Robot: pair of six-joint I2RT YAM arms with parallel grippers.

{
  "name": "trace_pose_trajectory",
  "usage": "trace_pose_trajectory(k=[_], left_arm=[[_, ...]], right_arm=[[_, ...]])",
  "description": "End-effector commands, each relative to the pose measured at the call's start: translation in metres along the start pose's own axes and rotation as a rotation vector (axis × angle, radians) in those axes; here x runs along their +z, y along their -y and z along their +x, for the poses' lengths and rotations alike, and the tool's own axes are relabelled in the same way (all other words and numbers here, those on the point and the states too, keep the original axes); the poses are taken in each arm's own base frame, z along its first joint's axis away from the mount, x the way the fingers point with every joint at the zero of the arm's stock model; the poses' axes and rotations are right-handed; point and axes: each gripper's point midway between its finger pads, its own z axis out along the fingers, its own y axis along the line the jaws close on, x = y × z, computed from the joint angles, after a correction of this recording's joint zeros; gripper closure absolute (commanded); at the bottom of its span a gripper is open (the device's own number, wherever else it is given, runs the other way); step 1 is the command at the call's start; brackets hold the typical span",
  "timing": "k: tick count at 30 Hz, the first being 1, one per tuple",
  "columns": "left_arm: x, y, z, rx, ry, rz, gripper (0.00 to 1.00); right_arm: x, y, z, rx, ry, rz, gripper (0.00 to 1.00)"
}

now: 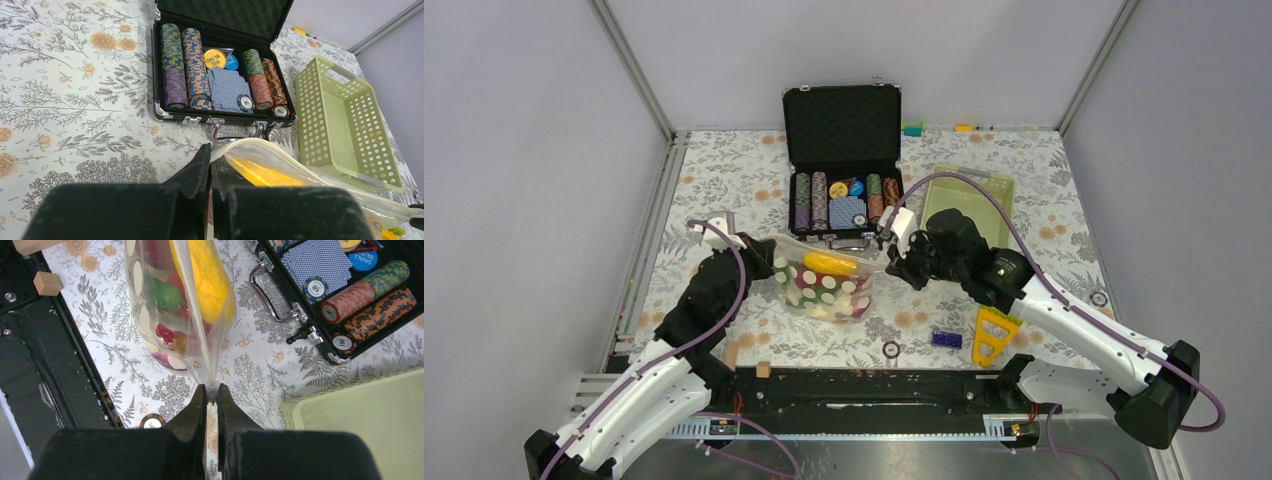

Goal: Place the food in the zip-top bag and seal the zipper
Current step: Zip the zipper food storage bag at the center of the board, then place the zipper food storage bag at the center of the board.

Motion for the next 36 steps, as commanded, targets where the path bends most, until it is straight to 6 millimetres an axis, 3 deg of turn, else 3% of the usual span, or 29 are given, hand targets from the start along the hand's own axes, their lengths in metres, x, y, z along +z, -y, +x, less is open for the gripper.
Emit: trace_pose_trajectory(k=[1, 12, 18, 23, 31, 36], left_arm=[[-0.001, -0.034, -0.046, -0.010, 0.163, -0.220, 1.00], [0.009, -0.029, -0.038, -0.020, 0.117, -0.196, 1.00], [-0.006, -0.049, -0.047, -0.051, 0.151, -0.301, 1.00], [-0.020, -0.069, -0.050, -0.066, 0.173, -0.379, 1.00], [-0.039, -0.099, -0.056, -0.090, 0.227, -0.508, 1.00], [-0.045, -0.105, -0.057, -0.109, 0.243, -0.530, 1.00]], right_arm=[[-0.021, 0.020, 0.040, 0.060, -0.128, 0.126, 0.95], [-0.019, 0.008, 0.030, 0.109, -0.059, 0.060, 0.95], [-0.002, -0.004, 0.019, 0.160, -0.043, -0.028, 0.96], [0.012, 0.001, 0.014, 0.182, -0.049, -0.015, 0.97], [0.028, 0.013, -0.018, 0.219, 0.025, 0.007, 0.97], [0.050, 0.022, -0.032, 0.235, 0.060, 0.018, 0.97]])
